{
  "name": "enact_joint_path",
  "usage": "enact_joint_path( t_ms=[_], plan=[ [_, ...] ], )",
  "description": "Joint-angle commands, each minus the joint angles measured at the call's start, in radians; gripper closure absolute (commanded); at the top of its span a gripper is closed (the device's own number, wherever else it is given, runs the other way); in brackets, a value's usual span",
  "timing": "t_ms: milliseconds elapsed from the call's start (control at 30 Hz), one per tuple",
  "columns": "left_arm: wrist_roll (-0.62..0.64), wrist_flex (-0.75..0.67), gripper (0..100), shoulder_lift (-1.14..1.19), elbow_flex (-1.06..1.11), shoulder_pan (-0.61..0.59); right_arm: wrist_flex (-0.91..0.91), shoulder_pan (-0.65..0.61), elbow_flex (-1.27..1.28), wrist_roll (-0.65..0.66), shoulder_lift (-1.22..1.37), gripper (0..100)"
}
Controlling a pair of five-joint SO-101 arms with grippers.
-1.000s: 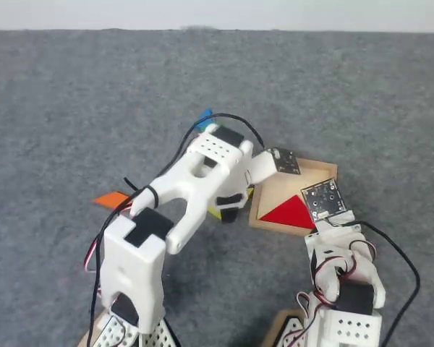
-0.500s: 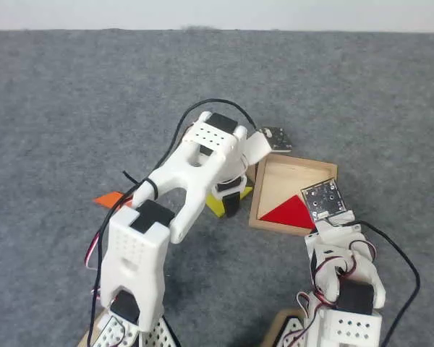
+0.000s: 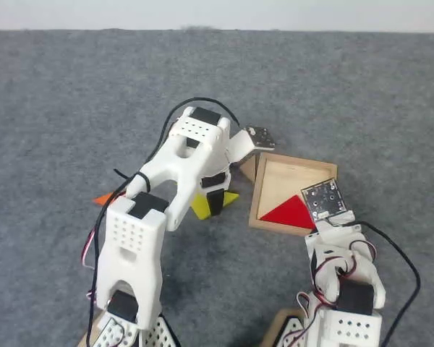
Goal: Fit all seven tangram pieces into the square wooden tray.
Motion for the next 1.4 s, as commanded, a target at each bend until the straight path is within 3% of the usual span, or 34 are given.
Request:
enact_joint_path(
  t_ms=[0, 300, 533, 700, 1067, 1233, 1367],
  plan=[
    [-0.009, 0.04, 85, 0.012, -0.008, -0.015, 0.004, -0.004, -0.009, 0.017, 0.002, 98.9],
    [-0.006, 0.126, 89, -0.304, -0.002, -0.009, 0.004, -0.005, -0.009, 0.017, 0.002, 98.9],
    [0.121, 0.137, 89, -0.42, 0.001, -0.181, 0.005, -0.004, -0.009, 0.017, 0.002, 98.9],
    [0.072, 0.163, 77, -0.358, 0.134, -0.213, 0.005, -0.004, -0.009, 0.017, 0.002, 98.9],
    [-0.11, -0.304, 74, -0.5, 0.601, -0.201, -0.004, -0.005, 0.009, 0.017, 0.002, 98.9],
    [-0.166, -0.397, 73, -0.443, 0.624, -0.216, -0.004, -0.005, 0.006, 0.017, 0.002, 98.9],
    [-0.201, -0.39, 73, -0.408, 0.584, -0.222, -0.004, -0.005, 0.006, 0.017, 0.002, 98.9]
  ],
)
